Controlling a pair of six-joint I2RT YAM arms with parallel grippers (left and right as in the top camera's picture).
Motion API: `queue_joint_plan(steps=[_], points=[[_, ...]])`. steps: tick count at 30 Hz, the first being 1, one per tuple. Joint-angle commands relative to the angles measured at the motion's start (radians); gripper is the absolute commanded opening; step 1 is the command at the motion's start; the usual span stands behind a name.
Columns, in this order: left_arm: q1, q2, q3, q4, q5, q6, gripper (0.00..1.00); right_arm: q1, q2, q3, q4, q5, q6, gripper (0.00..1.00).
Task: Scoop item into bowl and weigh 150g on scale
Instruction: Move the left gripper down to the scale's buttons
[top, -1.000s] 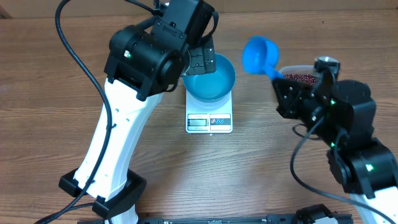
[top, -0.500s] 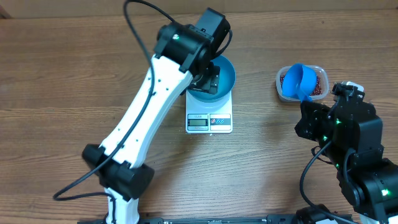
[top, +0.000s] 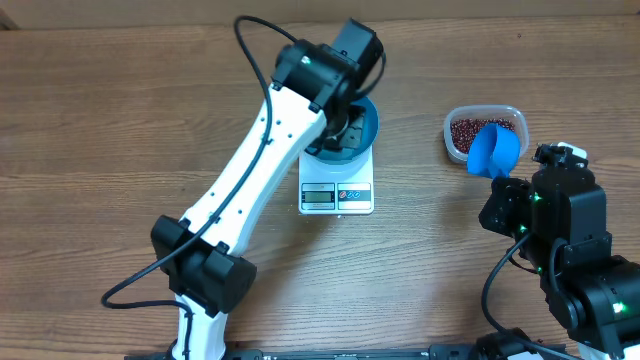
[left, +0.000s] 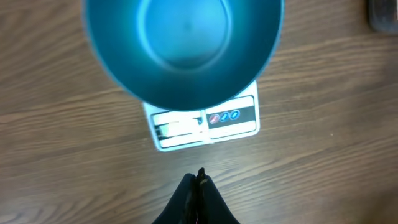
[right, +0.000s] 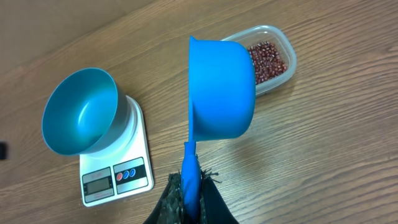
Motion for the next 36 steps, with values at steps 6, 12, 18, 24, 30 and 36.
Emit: queue_joint_plan(steps=[6,12,18,24,30,36], points=[[-0.043,-0.322,-0.496,0.339,0.029,0.084,0.05,0.002,-0.003,0.030,-0.005,0.026,-0.008,0.04],[-0.040,-0.459,-0.808,0.550,0.024,0.058,0.05,0.002,-0.003,0.030,0.007,0.026,-0.008,0.04],[-0.052,-0.451,-0.975,0.745,-0.062,0.039,0.05,0.002,-0.003,0.030,0.006,0.025,-0.008,0.04],[-0.096,-0.414,-0.991,0.806,-0.124,0.146,0.05,0.002,-0.003,0.030,0.007,0.025,-0.008,0.04],[-0.098,-0.321,-0.991,0.833,-0.124,0.183,0.04,0.002,-0.003,0.030,0.007,0.025,-0.008,0.04],[-0.105,-0.286,-0.991,0.860,-0.101,0.282,0.04,0.002,-0.003,0.030,0.007,0.025,-0.008,0.04]])
